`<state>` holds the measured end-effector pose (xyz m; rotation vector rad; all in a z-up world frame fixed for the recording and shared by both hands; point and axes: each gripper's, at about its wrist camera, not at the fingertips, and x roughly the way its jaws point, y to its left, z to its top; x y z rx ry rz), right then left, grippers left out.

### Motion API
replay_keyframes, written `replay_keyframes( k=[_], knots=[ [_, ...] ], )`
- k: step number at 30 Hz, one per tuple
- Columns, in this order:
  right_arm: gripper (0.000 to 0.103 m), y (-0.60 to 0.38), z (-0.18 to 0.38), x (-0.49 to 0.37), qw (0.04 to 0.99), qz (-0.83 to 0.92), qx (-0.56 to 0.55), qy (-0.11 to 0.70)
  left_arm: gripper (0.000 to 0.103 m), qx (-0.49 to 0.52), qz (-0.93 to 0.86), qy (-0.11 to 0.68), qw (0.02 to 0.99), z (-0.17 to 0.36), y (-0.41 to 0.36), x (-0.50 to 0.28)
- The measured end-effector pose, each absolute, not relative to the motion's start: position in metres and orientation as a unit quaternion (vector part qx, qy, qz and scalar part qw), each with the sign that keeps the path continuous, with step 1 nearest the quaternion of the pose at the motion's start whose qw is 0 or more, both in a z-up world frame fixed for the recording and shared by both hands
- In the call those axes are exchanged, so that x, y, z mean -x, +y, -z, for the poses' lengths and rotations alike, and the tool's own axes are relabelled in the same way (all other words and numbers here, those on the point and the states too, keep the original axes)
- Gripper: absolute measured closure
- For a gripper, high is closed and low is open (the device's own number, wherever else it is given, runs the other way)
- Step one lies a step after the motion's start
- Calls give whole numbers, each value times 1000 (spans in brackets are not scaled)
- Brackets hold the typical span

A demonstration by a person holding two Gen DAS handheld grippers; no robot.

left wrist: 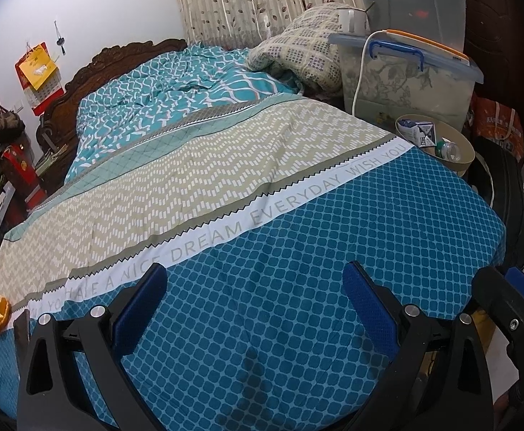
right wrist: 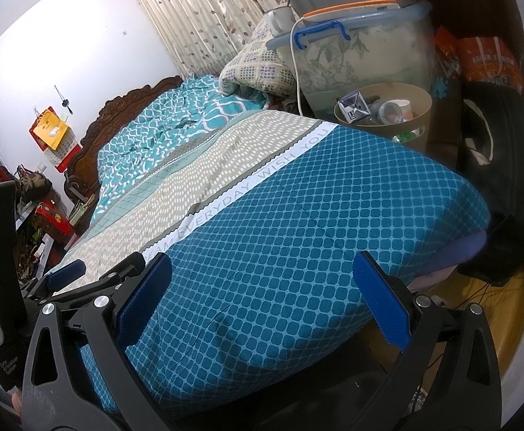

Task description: Collect trash

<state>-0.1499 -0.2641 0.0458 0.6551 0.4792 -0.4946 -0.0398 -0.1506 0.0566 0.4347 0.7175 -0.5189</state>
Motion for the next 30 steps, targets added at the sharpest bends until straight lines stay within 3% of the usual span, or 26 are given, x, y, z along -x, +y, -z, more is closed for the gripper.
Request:
replay_keyframes(
  k=[30],
  knots=[
    [3,-267,-46,150,888,237,-318,232,9,-214,241,341,883,-57,-154,42]
  ],
)
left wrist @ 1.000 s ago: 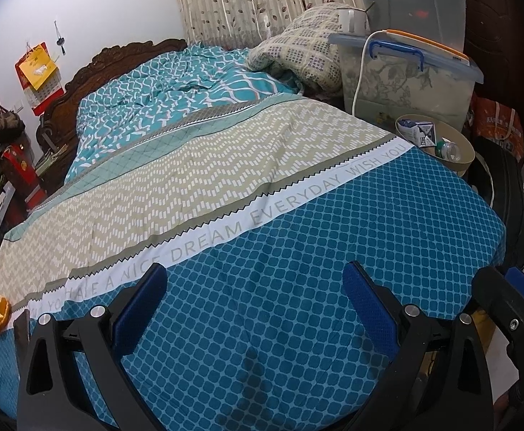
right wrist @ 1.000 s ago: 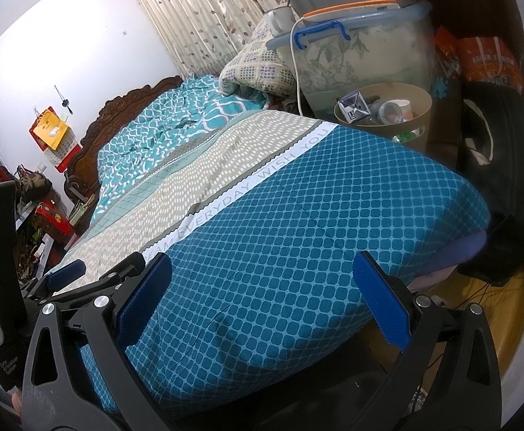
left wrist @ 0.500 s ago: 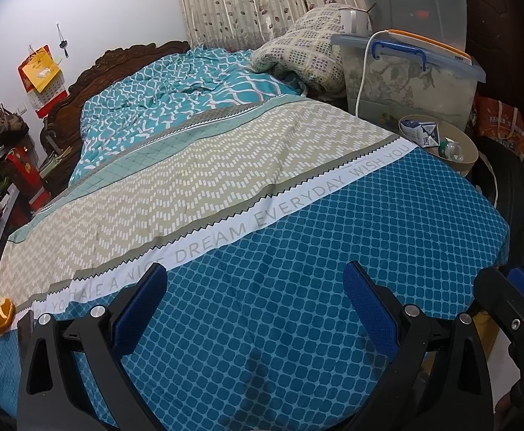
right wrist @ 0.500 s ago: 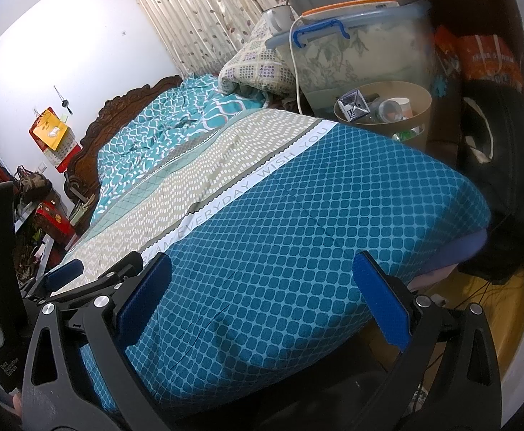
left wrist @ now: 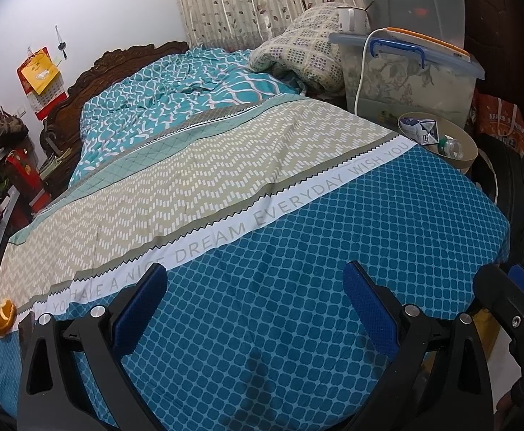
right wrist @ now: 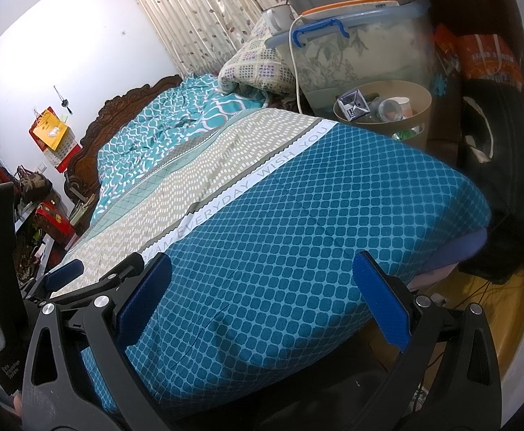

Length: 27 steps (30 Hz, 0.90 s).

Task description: Collect trash

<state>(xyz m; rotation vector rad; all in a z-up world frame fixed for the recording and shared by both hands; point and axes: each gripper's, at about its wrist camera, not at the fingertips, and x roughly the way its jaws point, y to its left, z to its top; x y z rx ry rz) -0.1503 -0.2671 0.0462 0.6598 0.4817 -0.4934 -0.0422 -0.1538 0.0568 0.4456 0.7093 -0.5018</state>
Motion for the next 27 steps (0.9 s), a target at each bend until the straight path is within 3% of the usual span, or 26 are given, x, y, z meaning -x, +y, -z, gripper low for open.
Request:
replay_keyframes(
  k=[27],
  knots=[
    [3,-267,-46,151,888,237,-319,232,9,-222,243,339,881,-51,-152,44]
  ],
)
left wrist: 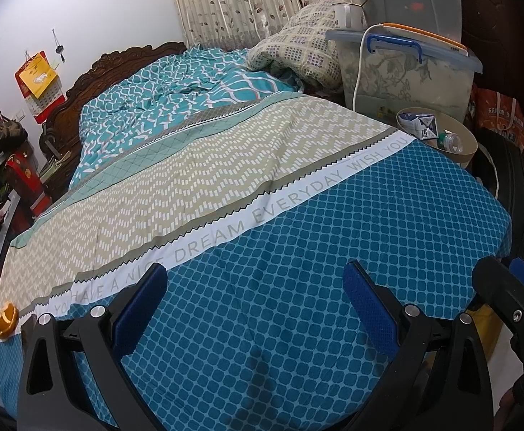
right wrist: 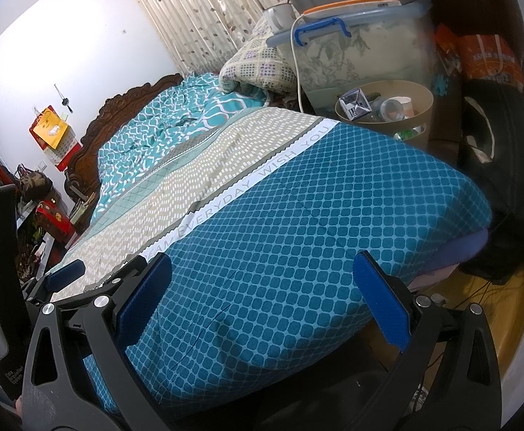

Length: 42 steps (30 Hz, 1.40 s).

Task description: Collect trash

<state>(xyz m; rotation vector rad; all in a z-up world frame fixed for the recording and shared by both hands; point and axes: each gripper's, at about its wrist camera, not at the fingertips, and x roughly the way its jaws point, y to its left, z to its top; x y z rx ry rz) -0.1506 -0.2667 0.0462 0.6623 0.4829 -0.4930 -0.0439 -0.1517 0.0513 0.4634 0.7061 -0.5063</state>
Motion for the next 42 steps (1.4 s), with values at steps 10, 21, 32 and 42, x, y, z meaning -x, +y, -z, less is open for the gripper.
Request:
replay_keyframes(
  k=[10,21,32,42],
  knots=[
    [3,-266,-44,150,887,237,-320,233,9,-225,243,339,880,-50,-149,42],
    [3,-265,-41,151,885,235,-325,236,9,-227,242,340,880,-49,-146,42],
    [3,-266,-42,151,885,235,-325,237,9,-228,240,342,879,-48,-145,41],
    [3,-267,-42,151,885,234,-326,237,9,-229,240,342,879,-49,-145,41]
  ],
)
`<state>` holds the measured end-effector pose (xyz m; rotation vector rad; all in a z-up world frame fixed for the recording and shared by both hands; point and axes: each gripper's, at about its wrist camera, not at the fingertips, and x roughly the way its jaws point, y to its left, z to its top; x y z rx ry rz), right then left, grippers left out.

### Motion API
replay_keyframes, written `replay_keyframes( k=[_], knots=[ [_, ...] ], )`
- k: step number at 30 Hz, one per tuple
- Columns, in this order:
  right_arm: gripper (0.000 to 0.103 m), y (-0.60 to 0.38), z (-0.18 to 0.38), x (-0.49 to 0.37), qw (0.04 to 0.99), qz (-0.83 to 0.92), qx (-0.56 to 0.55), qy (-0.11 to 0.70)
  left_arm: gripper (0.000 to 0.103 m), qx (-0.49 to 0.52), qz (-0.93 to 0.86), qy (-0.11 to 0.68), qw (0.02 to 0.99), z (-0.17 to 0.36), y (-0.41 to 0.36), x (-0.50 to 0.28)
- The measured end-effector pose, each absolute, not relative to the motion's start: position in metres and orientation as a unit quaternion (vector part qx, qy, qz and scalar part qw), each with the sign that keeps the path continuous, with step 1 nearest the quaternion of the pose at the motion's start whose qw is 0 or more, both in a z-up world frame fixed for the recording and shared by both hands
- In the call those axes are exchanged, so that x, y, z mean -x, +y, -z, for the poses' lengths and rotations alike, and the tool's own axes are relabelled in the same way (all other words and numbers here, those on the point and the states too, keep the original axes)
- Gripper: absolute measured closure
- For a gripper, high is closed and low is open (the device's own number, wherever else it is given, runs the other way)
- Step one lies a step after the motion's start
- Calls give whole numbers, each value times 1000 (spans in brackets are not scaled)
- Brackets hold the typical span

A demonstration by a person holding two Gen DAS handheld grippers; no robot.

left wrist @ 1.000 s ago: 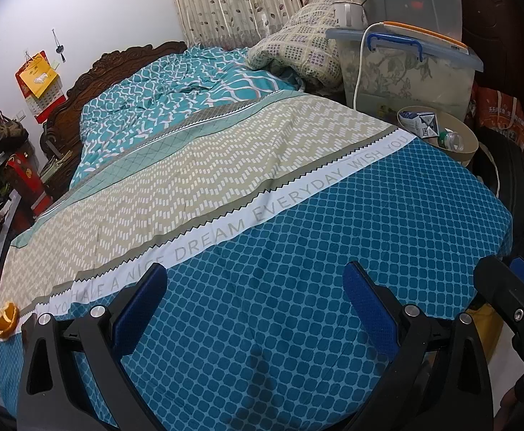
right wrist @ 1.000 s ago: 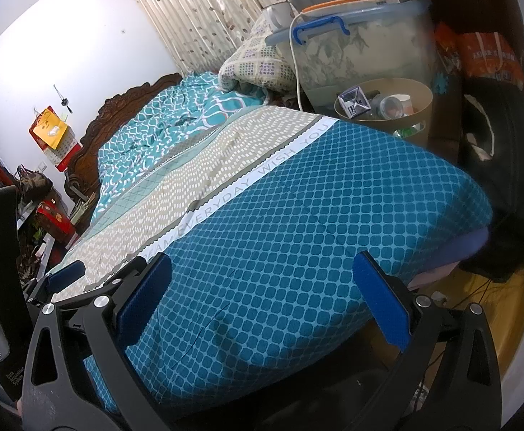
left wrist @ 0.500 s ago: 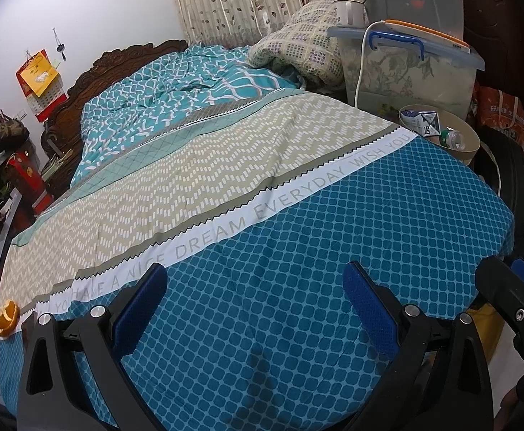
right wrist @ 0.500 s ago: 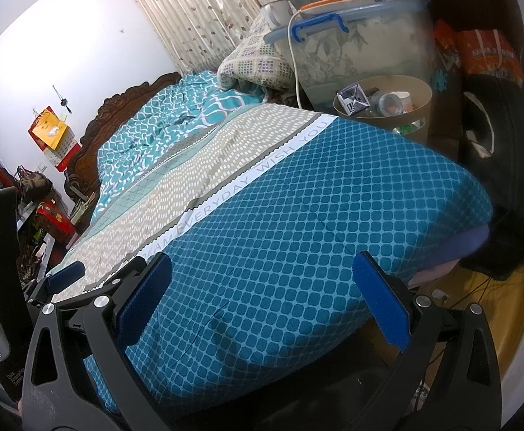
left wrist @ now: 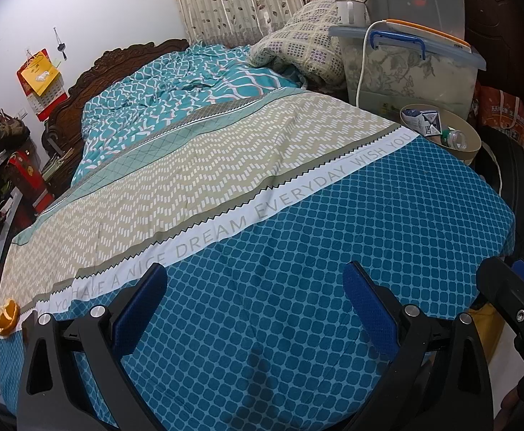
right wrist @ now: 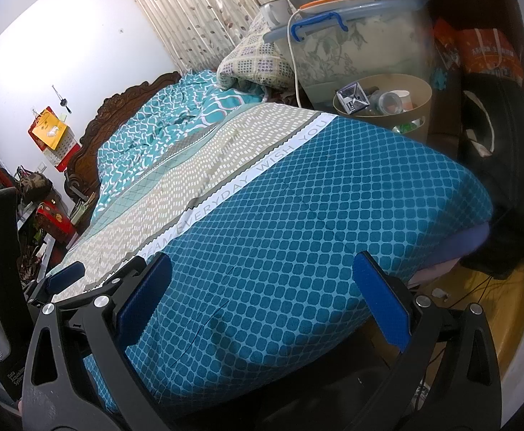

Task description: Collect trash

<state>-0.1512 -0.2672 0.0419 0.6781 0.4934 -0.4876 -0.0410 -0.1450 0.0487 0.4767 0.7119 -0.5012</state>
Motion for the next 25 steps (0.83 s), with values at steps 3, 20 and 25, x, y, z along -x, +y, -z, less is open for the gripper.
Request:
replay_keyframes(
  k=[3,20,25],
  knots=[
    [3,-267,-42,151,885,234,-326,237,9,-229,240,342,879,-49,-145,41],
    [3,-267,-42,151,885,234,-326,238,9,-229,248,339,878,-50,-148,42],
    [3,-266,-42,148,886,231,-322,240,9,-221,247,349,877,-51,-146,35]
  ],
)
